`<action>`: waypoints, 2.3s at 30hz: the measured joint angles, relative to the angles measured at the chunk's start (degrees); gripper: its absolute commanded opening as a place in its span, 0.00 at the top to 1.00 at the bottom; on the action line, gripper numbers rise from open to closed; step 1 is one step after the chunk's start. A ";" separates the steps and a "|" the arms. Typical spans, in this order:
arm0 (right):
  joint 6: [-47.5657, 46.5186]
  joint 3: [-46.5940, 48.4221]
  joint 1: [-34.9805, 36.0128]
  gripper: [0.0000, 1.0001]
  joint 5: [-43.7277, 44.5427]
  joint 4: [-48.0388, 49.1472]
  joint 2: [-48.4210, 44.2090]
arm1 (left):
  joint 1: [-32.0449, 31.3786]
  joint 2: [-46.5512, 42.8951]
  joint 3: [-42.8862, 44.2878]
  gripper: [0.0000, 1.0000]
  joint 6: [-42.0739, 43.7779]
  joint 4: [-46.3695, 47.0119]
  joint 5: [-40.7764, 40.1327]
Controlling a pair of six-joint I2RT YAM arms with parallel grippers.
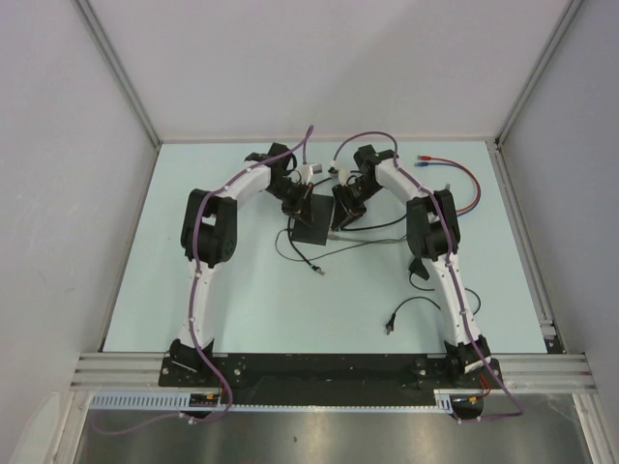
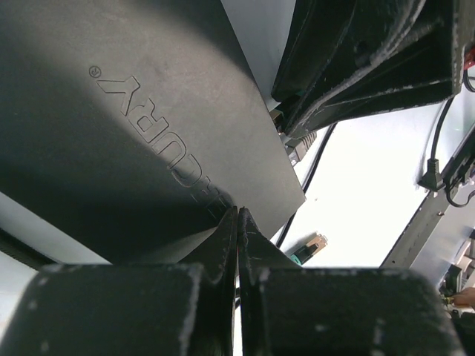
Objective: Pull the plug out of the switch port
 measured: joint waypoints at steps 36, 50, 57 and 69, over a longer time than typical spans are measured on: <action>-6.47 -4.48 -0.96 1.00 -0.02 -1.46 -3.15 | -0.55 0.15 0.02 1.00 -1.03 0.22 0.00; -5.16 -5.09 -0.04 1.00 7.82 -5.20 -4.48 | -0.83 0.17 0.02 1.00 -1.11 0.52 0.00; -5.88 -6.51 -0.04 1.00 8.79 -8.46 -5.18 | -0.83 0.17 0.02 1.00 -1.11 0.50 0.02; -10.43 7.32 -4.83 1.00 21.00 -10.95 -5.16 | -0.83 0.39 0.61 1.00 -1.09 -0.04 -0.07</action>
